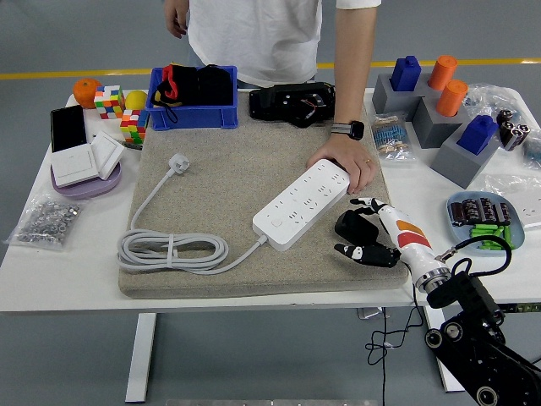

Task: Press the white button,pick up the black plug,place it near the board,insert it into the board

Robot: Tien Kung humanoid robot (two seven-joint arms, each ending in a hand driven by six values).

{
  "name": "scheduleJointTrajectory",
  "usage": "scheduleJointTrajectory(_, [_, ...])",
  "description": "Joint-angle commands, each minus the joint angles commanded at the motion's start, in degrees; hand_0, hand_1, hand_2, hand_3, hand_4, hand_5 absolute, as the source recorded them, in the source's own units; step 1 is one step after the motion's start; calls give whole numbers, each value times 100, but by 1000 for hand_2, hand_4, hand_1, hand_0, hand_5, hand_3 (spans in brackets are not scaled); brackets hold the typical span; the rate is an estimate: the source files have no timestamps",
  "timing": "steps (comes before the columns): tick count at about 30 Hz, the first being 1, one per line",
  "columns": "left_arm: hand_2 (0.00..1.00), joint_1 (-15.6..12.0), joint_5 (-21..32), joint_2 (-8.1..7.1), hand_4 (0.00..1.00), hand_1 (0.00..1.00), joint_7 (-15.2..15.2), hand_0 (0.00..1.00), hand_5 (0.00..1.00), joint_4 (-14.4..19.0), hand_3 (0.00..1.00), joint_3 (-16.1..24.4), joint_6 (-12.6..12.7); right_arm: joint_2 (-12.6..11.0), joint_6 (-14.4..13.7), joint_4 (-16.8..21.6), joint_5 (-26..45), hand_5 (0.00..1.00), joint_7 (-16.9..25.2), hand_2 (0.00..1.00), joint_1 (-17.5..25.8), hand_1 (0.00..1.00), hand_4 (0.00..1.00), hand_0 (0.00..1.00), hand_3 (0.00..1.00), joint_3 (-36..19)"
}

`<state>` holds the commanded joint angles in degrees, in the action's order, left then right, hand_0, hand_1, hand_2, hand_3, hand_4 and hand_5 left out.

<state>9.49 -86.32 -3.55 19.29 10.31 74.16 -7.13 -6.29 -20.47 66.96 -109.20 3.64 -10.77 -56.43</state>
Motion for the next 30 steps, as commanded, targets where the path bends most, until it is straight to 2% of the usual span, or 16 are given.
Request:
scheduleJointTrajectory(5, [659,-9,12,3,575,677,-1,685,184,0,687,6,4,11,-49,-67,-20,212,34,660,-18,697,998,763,752,-3])
scheduleJointTrajectory(6, [659,-9,11,4,575,677,-1,685,186,0,688,7,4,9,-62,-80,-19,159,44,600,-21,644,996,688,702,-5])
scheduleJointTrajectory(11, [659,1,2,6,575,677,-1,685,186,0,688,7,4,1,-156,-131,13,159,134,600,-44,644,996,688,702,-34])
scheduleJointTrajectory(12, [659,0,11,4,576,677,-3,685,187,0,687,-5,4,2,-163,-138,25,115,143,568,-47,587,939,608,646,-40])
scheduleJointTrajectory(17, [659,4,-9,4,576,677,-1,685,187,0,687,10,2,-15,-168,-150,57,115,156,568,-65,587,939,608,646,-48])
scheduleJointTrajectory(18, [659,6,-12,4,575,677,-1,684,184,0,688,11,2,-17,-156,-151,41,91,136,550,-67,565,908,566,631,-49])
scheduleJointTrajectory(23, [659,-1,8,8,575,677,-3,684,184,0,688,6,6,-13,-194,-174,28,91,140,550,-76,565,908,566,631,-40])
scheduleJointTrajectory(24, [659,-2,11,8,575,676,-4,684,185,0,688,5,6,-13,-201,-176,31,71,146,522,-81,526,872,525,614,-38])
scheduleJointTrajectory(29, [659,-3,12,7,575,676,-4,684,185,0,688,3,6,-17,-205,-211,43,71,143,522,-122,526,872,525,614,-3])
scheduleJointTrajectory(30, [659,-5,13,8,575,677,-5,685,186,0,688,2,7,-14,-204,-222,47,63,141,507,-129,507,858,498,609,4])
